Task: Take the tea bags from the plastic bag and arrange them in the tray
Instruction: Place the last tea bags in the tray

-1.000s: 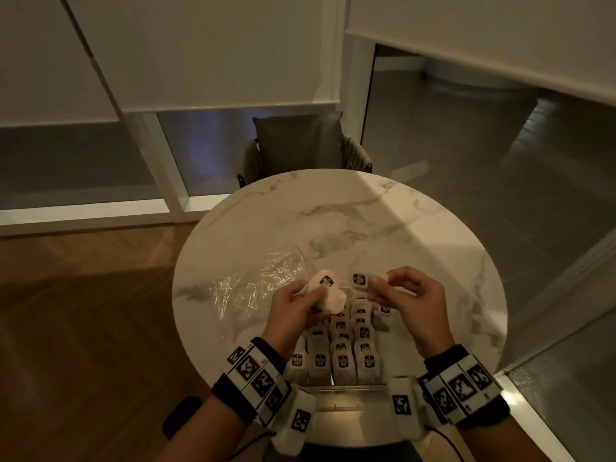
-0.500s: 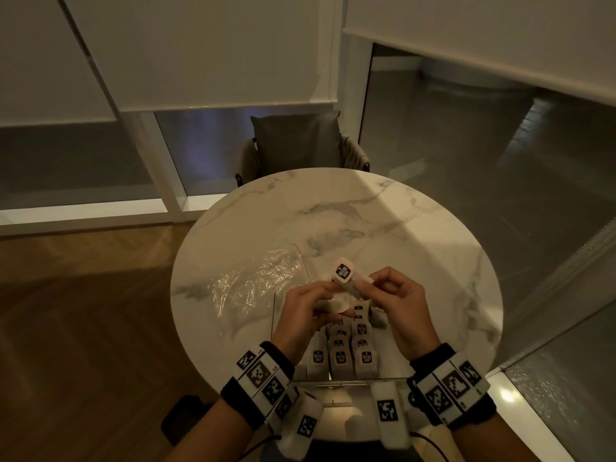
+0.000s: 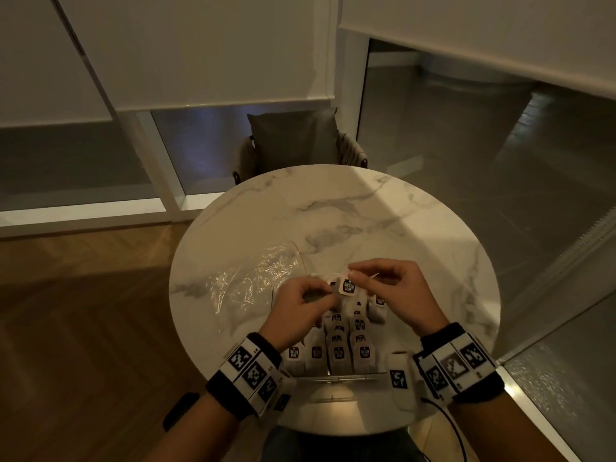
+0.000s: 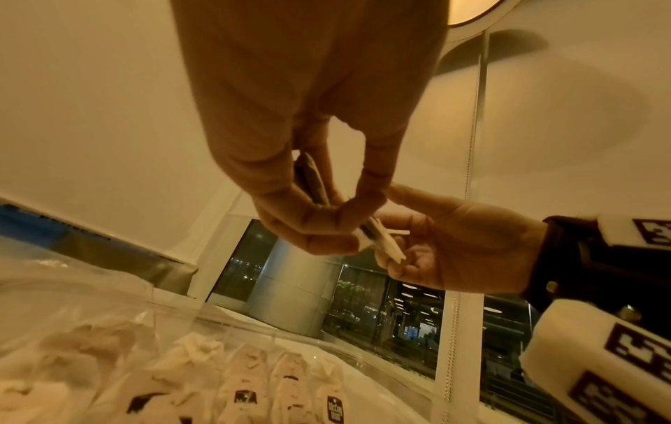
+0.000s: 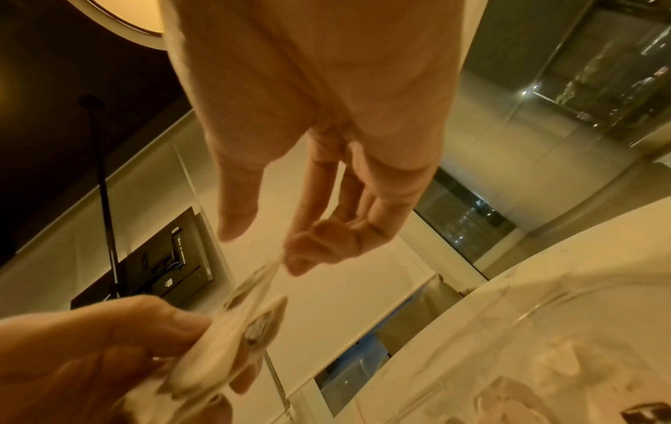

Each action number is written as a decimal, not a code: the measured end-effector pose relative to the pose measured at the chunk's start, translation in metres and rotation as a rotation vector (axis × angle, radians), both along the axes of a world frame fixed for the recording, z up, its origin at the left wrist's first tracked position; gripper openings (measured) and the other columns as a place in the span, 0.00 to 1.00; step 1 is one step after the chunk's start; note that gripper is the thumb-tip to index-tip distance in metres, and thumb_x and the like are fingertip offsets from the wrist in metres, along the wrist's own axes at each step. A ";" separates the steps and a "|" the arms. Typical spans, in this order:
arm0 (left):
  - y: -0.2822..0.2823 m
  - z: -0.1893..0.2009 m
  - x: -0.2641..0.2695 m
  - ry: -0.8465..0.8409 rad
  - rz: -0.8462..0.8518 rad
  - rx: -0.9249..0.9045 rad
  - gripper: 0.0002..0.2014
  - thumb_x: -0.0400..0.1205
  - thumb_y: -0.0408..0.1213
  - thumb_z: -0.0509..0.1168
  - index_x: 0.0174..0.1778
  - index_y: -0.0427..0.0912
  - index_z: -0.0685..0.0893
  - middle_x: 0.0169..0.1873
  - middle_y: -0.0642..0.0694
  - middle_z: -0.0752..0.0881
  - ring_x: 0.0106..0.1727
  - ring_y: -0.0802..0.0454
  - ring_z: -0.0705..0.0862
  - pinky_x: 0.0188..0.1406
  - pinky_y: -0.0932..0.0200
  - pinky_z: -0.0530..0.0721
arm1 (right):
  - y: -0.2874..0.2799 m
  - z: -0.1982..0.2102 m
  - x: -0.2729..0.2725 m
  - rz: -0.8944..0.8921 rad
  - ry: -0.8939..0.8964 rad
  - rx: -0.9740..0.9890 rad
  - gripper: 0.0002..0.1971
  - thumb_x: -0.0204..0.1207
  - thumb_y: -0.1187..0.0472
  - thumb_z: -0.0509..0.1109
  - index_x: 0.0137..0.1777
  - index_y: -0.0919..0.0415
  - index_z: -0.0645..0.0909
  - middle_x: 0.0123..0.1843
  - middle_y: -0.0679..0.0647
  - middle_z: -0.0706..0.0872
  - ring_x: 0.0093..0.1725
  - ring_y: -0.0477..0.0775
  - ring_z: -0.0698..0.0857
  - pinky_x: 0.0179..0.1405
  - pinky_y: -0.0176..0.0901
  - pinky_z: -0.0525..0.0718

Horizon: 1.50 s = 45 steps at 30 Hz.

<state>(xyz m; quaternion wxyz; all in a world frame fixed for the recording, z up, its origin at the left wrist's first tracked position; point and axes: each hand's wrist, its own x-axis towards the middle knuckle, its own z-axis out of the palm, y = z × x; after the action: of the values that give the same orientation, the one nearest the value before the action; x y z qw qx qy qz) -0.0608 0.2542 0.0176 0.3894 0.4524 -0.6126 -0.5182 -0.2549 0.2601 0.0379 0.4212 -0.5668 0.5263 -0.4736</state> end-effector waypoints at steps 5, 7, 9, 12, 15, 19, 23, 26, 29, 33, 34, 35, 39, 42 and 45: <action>0.003 0.002 0.000 0.060 -0.001 -0.023 0.05 0.79 0.32 0.73 0.41 0.33 0.90 0.36 0.35 0.87 0.29 0.49 0.81 0.24 0.60 0.79 | 0.001 0.000 0.004 0.049 -0.124 0.010 0.04 0.75 0.70 0.74 0.46 0.72 0.86 0.37 0.68 0.89 0.28 0.54 0.86 0.28 0.36 0.83; 0.005 -0.002 -0.001 0.077 0.011 -0.045 0.06 0.79 0.35 0.74 0.43 0.34 0.91 0.37 0.32 0.86 0.28 0.50 0.79 0.23 0.60 0.78 | 0.001 -0.001 0.006 0.031 -0.174 0.007 0.03 0.76 0.70 0.73 0.46 0.72 0.85 0.36 0.71 0.89 0.28 0.57 0.87 0.28 0.37 0.85; 0.006 -0.005 -0.001 0.092 0.022 -0.065 0.08 0.80 0.35 0.73 0.46 0.34 0.92 0.39 0.28 0.85 0.27 0.50 0.79 0.23 0.60 0.78 | 0.003 -0.001 0.007 0.000 -0.187 -0.004 0.04 0.76 0.70 0.73 0.46 0.72 0.85 0.36 0.70 0.89 0.29 0.58 0.89 0.28 0.37 0.86; 0.008 -0.006 -0.002 0.101 0.027 -0.080 0.13 0.78 0.42 0.73 0.47 0.34 0.92 0.40 0.29 0.85 0.28 0.50 0.79 0.24 0.60 0.79 | 0.004 0.002 0.006 -0.022 -0.167 -0.027 0.05 0.75 0.69 0.74 0.46 0.72 0.85 0.34 0.67 0.90 0.30 0.60 0.90 0.29 0.37 0.87; 0.009 -0.004 -0.005 0.123 0.067 -0.089 0.16 0.75 0.48 0.73 0.46 0.38 0.92 0.40 0.35 0.87 0.30 0.46 0.82 0.26 0.57 0.81 | 0.007 0.006 0.005 0.009 -0.149 -0.032 0.05 0.73 0.67 0.75 0.45 0.70 0.85 0.34 0.67 0.90 0.31 0.61 0.91 0.31 0.39 0.88; 0.004 -0.010 -0.006 0.080 0.235 -0.229 0.05 0.78 0.42 0.75 0.42 0.46 0.92 0.41 0.45 0.88 0.37 0.46 0.86 0.31 0.57 0.81 | 0.012 0.009 0.003 0.093 -0.064 -0.028 0.06 0.70 0.67 0.79 0.43 0.67 0.86 0.36 0.64 0.91 0.36 0.63 0.92 0.38 0.44 0.90; 0.004 -0.012 -0.004 0.063 0.230 -0.276 0.05 0.74 0.50 0.75 0.42 0.55 0.92 0.40 0.51 0.88 0.39 0.47 0.86 0.34 0.51 0.84 | 0.013 0.010 -0.003 0.081 0.051 -0.071 0.05 0.67 0.66 0.82 0.41 0.63 0.89 0.38 0.57 0.92 0.37 0.61 0.91 0.40 0.50 0.90; 0.004 -0.015 -0.001 0.079 0.215 -0.269 0.02 0.73 0.46 0.76 0.40 0.58 0.92 0.39 0.51 0.87 0.39 0.45 0.86 0.34 0.51 0.82 | 0.014 0.012 -0.006 0.118 0.133 -0.085 0.05 0.66 0.64 0.83 0.41 0.60 0.91 0.37 0.54 0.92 0.36 0.58 0.89 0.37 0.51 0.87; 0.005 -0.017 -0.004 0.070 0.227 -0.298 0.14 0.73 0.33 0.78 0.36 0.61 0.90 0.38 0.54 0.87 0.35 0.55 0.86 0.31 0.61 0.82 | 0.010 0.013 -0.007 0.012 0.208 -0.114 0.06 0.66 0.65 0.83 0.41 0.56 0.92 0.36 0.50 0.92 0.29 0.47 0.82 0.32 0.41 0.82; 0.006 -0.017 -0.007 0.093 0.231 -0.307 0.15 0.73 0.32 0.78 0.34 0.63 0.89 0.38 0.55 0.87 0.35 0.54 0.86 0.29 0.61 0.82 | 0.011 0.017 -0.006 0.109 0.206 -0.124 0.07 0.67 0.68 0.82 0.40 0.56 0.92 0.33 0.46 0.90 0.24 0.42 0.77 0.29 0.35 0.77; 0.006 -0.017 -0.006 0.103 0.238 -0.304 0.16 0.73 0.32 0.78 0.34 0.62 0.89 0.38 0.54 0.87 0.36 0.54 0.86 0.29 0.61 0.82 | 0.010 0.018 -0.006 0.083 0.215 -0.137 0.09 0.67 0.68 0.82 0.40 0.53 0.91 0.33 0.46 0.90 0.24 0.43 0.76 0.28 0.36 0.77; 0.006 -0.018 -0.006 0.105 0.238 -0.301 0.16 0.72 0.31 0.78 0.34 0.62 0.89 0.38 0.54 0.87 0.36 0.54 0.86 0.29 0.60 0.82 | 0.010 0.019 -0.007 0.070 0.230 -0.145 0.10 0.67 0.69 0.82 0.39 0.51 0.91 0.34 0.47 0.90 0.24 0.43 0.76 0.28 0.37 0.77; 0.007 -0.018 -0.006 0.091 0.230 -0.292 0.16 0.72 0.33 0.79 0.34 0.64 0.90 0.39 0.57 0.86 0.36 0.56 0.85 0.30 0.60 0.82 | 0.010 0.021 -0.005 0.096 0.291 -0.163 0.12 0.68 0.70 0.81 0.38 0.48 0.90 0.33 0.45 0.89 0.23 0.44 0.75 0.27 0.37 0.76; 0.010 -0.014 -0.008 0.109 0.215 -0.265 0.04 0.70 0.43 0.79 0.38 0.57 0.92 0.39 0.54 0.86 0.39 0.55 0.86 0.33 0.54 0.85 | 0.007 0.020 -0.002 0.016 0.299 -0.164 0.11 0.70 0.70 0.79 0.39 0.51 0.89 0.36 0.48 0.89 0.22 0.45 0.74 0.26 0.39 0.76; 0.012 -0.012 -0.011 0.136 0.182 -0.229 0.18 0.66 0.55 0.79 0.44 0.47 0.93 0.43 0.48 0.86 0.44 0.51 0.87 0.43 0.47 0.90 | 0.007 0.022 0.000 0.065 0.280 -0.155 0.09 0.73 0.71 0.77 0.41 0.55 0.89 0.39 0.50 0.89 0.22 0.44 0.73 0.26 0.39 0.77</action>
<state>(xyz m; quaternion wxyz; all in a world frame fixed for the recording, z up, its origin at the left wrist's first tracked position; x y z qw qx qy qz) -0.0718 0.2664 0.0056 0.5246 0.4226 -0.5962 -0.4369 -0.2545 0.2666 0.0600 0.3141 -0.6749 0.5231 -0.4152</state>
